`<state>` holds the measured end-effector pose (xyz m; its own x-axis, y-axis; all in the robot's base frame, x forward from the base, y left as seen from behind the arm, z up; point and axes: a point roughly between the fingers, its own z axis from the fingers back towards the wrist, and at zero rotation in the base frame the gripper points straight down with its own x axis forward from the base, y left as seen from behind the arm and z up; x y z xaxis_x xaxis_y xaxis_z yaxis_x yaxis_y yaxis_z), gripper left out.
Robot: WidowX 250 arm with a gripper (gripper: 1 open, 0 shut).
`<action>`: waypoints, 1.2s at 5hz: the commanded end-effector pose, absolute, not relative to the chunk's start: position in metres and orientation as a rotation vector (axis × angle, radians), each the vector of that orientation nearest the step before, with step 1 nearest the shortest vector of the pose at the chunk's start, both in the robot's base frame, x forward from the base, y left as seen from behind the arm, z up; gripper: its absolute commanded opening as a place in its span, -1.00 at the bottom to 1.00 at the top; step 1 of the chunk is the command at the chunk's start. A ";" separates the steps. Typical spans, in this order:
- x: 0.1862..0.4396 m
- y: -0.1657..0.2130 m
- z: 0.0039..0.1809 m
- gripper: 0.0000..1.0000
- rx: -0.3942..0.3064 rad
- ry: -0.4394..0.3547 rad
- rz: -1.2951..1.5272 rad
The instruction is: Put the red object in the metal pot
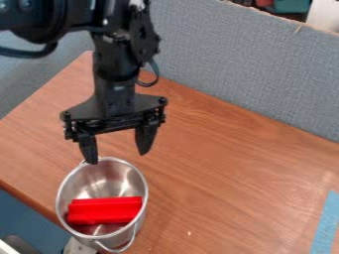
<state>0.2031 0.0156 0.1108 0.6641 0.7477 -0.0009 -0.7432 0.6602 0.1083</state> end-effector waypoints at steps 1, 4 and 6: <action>0.196 0.008 0.121 1.00 0.112 0.022 0.705; 0.240 -0.015 0.113 1.00 0.107 0.043 0.450; 0.246 -0.024 0.107 1.00 0.077 0.050 0.434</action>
